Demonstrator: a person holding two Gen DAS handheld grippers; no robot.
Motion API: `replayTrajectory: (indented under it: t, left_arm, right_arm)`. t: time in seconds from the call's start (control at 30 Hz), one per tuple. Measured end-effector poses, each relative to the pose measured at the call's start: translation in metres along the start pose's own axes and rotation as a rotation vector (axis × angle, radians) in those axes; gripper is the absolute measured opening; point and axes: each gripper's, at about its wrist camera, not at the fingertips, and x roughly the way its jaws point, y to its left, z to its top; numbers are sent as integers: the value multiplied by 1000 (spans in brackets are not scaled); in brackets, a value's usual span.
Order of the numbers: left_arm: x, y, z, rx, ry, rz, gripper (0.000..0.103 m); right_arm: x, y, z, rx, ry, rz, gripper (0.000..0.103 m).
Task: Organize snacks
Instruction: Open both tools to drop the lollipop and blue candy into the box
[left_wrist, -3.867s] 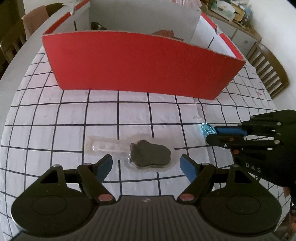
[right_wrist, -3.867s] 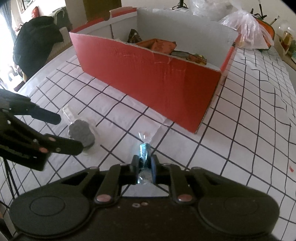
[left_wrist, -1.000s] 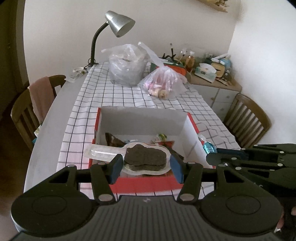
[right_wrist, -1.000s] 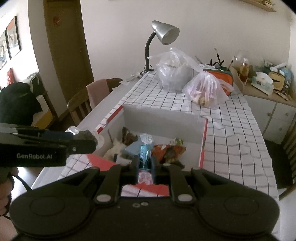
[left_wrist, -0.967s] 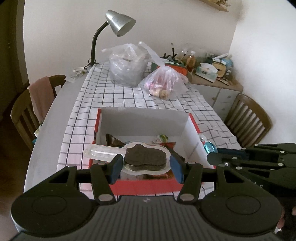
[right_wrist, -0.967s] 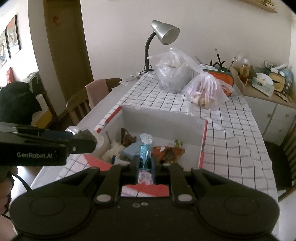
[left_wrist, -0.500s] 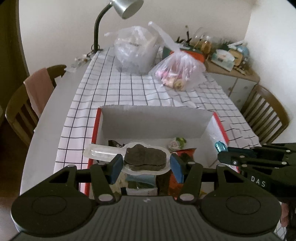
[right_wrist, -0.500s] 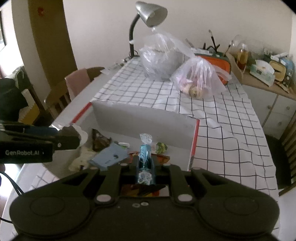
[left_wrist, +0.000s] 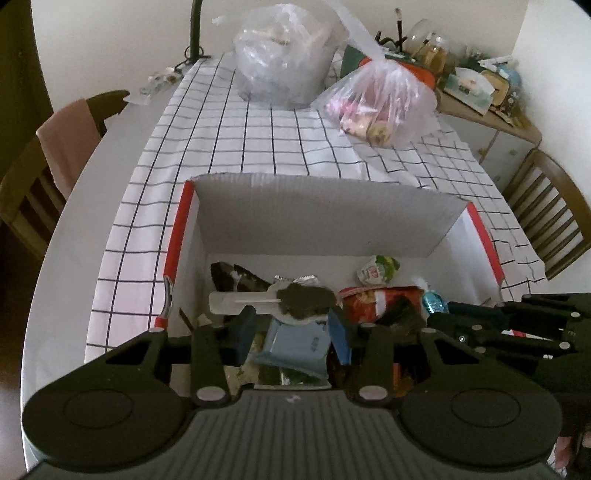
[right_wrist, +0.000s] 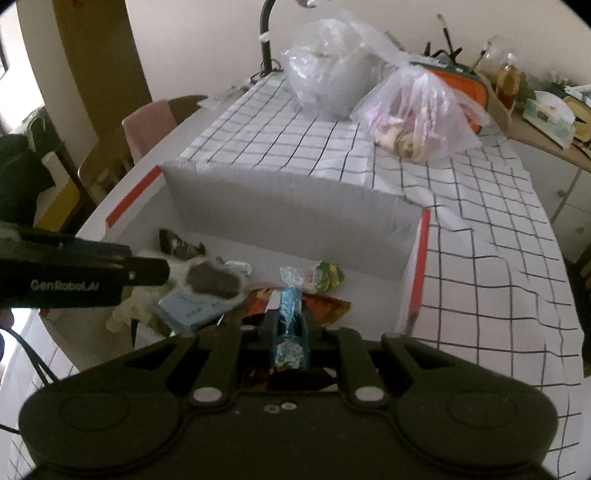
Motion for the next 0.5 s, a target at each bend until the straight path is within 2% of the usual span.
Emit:
replayTrajectory:
  t: [0.4, 0.5]
  left_arm:
    - [-9, -1, -11, -9, -7, -2, 43]
    - [-17, -2, -14, -9, -23, -3, 49]
  right_arm:
    - [-2, 1, -3, 18, -2, 24, 23]
    - [-9, 2, -4, 16, -14, 33, 27]
